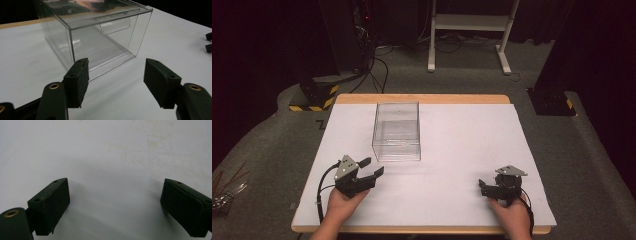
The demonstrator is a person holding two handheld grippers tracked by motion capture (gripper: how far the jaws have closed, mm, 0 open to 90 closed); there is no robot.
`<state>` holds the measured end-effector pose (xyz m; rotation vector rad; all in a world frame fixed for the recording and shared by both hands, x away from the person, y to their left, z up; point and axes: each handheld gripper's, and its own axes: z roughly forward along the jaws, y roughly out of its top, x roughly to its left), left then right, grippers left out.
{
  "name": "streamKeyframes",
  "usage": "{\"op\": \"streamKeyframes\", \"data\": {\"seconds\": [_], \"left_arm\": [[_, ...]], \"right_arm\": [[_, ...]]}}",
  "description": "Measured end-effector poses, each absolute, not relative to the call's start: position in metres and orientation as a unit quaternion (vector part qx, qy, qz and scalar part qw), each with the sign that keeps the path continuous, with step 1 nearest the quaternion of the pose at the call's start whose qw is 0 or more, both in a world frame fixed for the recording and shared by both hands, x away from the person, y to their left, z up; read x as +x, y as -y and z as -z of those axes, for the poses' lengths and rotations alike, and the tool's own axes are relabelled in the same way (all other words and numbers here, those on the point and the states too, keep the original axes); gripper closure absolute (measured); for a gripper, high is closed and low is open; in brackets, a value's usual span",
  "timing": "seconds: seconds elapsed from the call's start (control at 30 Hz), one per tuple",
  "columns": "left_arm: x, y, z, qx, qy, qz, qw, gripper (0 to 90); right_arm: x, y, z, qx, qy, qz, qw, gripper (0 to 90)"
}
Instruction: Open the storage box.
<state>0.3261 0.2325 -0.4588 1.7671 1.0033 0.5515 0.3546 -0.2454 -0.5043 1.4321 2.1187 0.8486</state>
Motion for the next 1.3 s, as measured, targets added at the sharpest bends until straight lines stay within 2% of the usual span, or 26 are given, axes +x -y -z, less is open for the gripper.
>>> {"op": "streamKeyframes", "data": {"seconds": [0.23, 0.73, 1.3], "left_arm": [[0.335, -0.228, 0.458, 0.735, -0.408, -0.222, 0.495, 32.4], [0.355, -0.210, 0.467, 0.730, -0.405, -0.206, 0.511, 31.1], [0.373, -0.207, 0.472, 0.720, -0.419, -0.211, 0.511, 42.1]], "right_arm": [[0.354, 0.245, 0.504, 0.519, -0.766, -0.307, 0.222, 8.7], [0.354, 0.245, 0.504, 0.519, -0.766, -0.308, 0.221, 8.7], [0.354, 0.245, 0.504, 0.519, -0.766, -0.307, 0.222, 8.8]]}}
